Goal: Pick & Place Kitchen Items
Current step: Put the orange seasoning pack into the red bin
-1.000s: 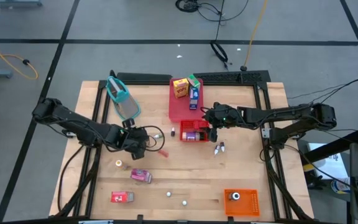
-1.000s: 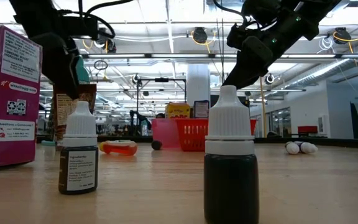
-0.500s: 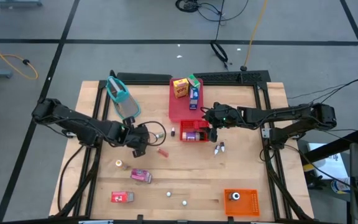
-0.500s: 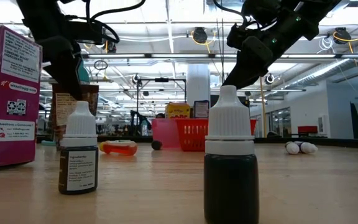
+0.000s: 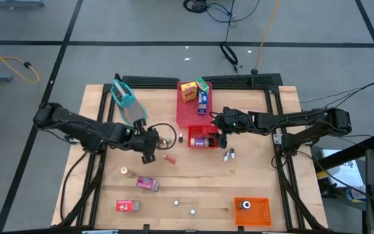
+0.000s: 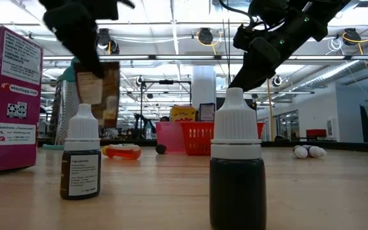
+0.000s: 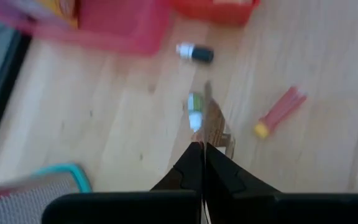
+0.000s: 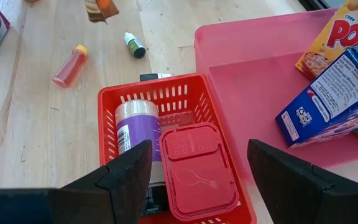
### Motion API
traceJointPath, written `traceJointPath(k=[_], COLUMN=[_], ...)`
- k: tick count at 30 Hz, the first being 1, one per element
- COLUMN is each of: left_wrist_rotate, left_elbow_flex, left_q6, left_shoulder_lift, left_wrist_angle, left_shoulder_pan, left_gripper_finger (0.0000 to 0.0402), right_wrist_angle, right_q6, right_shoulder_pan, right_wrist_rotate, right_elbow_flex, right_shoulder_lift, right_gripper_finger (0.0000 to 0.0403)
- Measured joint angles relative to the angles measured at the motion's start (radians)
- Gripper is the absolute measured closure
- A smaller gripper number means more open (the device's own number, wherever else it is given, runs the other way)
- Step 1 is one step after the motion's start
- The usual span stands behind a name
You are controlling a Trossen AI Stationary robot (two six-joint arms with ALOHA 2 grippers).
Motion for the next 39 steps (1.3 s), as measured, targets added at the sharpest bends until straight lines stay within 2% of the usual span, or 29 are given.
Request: traceJointPath(k=[8,17,24,32,39], left_wrist_rotate=[0.008,0.112,0.154,0.213,0.22], left_elbow_flex=[0.047,0.047,0.048,0.048,0.048], left_q6=[0.088,0.167,0.224,0.231,0.256], left_shoulder_lift=[0.0,0.014,0.082,0.136,0.136], left_wrist_angle=[0.143,0.347,0.473,0.602,0.682], left_shoulder_pan=[0.074,0.156,0.189,0.234,0.256], left_gripper_finger=[0.0401,0.0401,0.0402,0.0402,0.0402], right_wrist_angle=[0.0,0.0,0.001,0.002,0.011], right_q6=[0.0,0.0,0.0,0.0,-0.002], right_shoulder_pan=[0.0,0.0,0.0,0.0,0.0], right_wrist_rotate=[0.0,0.0,0.0,0.0,0.0], right_elbow_flex=[0.0,0.0,0.0,0.0,0.0], right_shoulder_lift=[0.0,0.0,0.0,0.0,0.0], right_gripper_finger=[0.0147,0.0147,0.0147,0.0147,0.0147])
